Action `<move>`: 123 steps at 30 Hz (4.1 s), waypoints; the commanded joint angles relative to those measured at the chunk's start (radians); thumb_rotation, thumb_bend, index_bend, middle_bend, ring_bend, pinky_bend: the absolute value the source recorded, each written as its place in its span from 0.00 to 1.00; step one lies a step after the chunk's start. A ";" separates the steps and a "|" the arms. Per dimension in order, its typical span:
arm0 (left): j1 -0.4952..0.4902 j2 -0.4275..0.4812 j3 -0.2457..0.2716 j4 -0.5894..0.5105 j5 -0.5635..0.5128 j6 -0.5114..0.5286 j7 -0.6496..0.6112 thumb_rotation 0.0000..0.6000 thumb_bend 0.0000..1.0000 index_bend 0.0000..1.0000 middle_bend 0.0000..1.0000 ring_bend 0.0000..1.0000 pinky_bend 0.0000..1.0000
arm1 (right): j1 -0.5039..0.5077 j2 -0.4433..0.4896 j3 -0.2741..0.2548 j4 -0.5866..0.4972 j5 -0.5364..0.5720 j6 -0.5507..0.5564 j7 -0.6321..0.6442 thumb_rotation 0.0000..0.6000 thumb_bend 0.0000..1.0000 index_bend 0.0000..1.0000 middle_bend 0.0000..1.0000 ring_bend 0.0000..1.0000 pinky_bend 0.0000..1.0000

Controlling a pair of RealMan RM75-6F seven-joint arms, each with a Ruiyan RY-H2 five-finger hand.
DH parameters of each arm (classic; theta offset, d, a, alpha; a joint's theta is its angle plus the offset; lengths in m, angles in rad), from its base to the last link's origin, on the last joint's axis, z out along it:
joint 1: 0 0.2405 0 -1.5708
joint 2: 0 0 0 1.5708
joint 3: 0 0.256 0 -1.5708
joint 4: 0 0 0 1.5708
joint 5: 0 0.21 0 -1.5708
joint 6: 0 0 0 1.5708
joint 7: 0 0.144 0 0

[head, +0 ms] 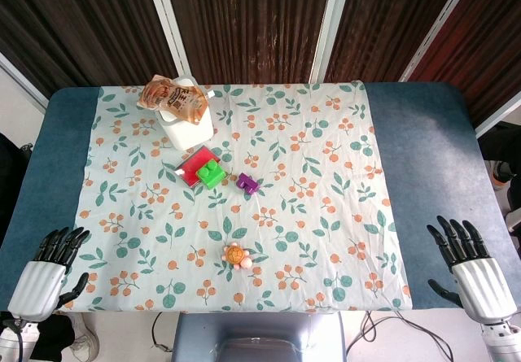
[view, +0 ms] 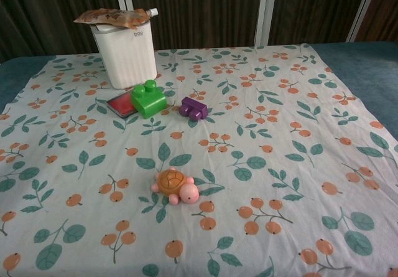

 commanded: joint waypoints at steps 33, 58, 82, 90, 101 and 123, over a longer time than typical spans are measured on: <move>-0.379 -0.416 -0.085 -0.017 -0.012 -0.553 0.461 1.00 0.39 0.00 0.07 0.87 0.91 | -0.007 0.073 -0.015 -0.068 0.055 -0.049 0.036 1.00 0.21 0.00 0.00 0.00 0.00; -0.484 -0.597 -0.078 0.222 -0.025 -0.525 0.418 1.00 0.41 0.47 0.46 0.90 0.95 | -0.030 0.130 -0.017 -0.092 0.067 -0.026 0.113 1.00 0.21 0.00 0.00 0.00 0.00; -0.506 -0.681 -0.023 0.455 0.065 -0.346 0.237 1.00 0.45 0.24 0.42 0.98 1.00 | -0.030 0.132 -0.019 -0.093 0.064 -0.039 0.106 1.00 0.21 0.00 0.00 0.00 0.00; -0.510 -0.618 -0.015 0.332 0.021 -0.409 0.301 1.00 0.42 0.00 0.14 0.97 1.00 | -0.034 0.132 -0.018 -0.090 0.061 -0.031 0.112 1.00 0.21 0.00 0.00 0.00 0.00; -0.518 -0.619 -0.017 0.333 0.020 -0.403 0.329 1.00 0.41 0.28 0.32 0.97 1.00 | -0.037 0.135 -0.020 -0.089 0.054 -0.028 0.117 1.00 0.21 0.00 0.00 0.00 0.00; -0.534 -0.706 0.012 0.529 0.095 -0.289 0.196 1.00 0.44 0.42 0.54 0.96 1.00 | -0.039 0.140 -0.021 -0.088 0.053 -0.028 0.124 1.00 0.21 0.00 0.00 0.00 0.00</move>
